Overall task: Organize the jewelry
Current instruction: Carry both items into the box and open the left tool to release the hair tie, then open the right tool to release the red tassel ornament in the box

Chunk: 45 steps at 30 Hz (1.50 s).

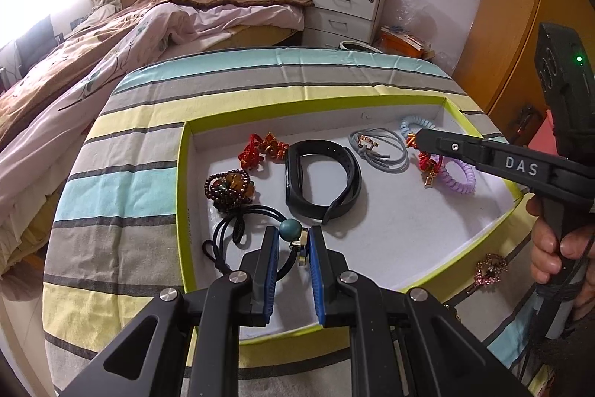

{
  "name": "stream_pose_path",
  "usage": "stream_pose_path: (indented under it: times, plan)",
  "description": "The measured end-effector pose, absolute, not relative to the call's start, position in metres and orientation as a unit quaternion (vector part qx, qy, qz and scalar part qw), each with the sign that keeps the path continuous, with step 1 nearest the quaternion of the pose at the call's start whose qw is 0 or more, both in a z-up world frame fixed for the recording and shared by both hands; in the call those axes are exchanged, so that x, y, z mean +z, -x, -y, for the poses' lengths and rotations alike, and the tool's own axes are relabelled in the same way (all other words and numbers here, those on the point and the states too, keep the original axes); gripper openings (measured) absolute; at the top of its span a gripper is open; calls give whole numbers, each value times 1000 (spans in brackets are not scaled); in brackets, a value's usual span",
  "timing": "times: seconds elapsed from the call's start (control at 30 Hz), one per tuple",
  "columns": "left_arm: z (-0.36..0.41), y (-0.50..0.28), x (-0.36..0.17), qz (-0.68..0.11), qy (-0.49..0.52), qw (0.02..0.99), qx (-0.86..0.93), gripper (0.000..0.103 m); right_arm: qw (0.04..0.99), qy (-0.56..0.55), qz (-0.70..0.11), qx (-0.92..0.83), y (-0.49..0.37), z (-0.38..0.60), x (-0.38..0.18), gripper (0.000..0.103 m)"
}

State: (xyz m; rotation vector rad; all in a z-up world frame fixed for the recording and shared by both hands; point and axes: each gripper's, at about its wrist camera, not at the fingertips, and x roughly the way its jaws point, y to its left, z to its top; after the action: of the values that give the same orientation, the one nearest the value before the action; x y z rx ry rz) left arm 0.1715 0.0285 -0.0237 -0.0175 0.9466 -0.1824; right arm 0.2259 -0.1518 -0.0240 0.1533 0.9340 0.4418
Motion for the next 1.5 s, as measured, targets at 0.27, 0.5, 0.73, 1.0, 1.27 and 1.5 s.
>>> stream_pose_path:
  times: [0.27,0.5,0.73,1.0,1.27,1.5]
  plan:
    - [-30,-173,-28,-462,17,883,-87,17,869,-67,-446,204,-231,150,-25,7]
    - [-29,-174,-26,-460,17,883,-87,31,871,-62,-443,203,-231,148,-26,13]
    - [-26,-171,-23,-458,12,885,-82,34,873,-62,-444,194,-230,149,-26,27]
    - [-25,-165,-15,-452,12,888,-83,38,877,-61,-435,194,-224,150,-19,34]
    - [-21,-153,-4,-441,9,894,-82,38,883,-63,-425,189,-211,153,-9,34]
    - [-21,-139,5,-432,8,898,-80,38,889,-61,-414,187,-196,156,-2,34]
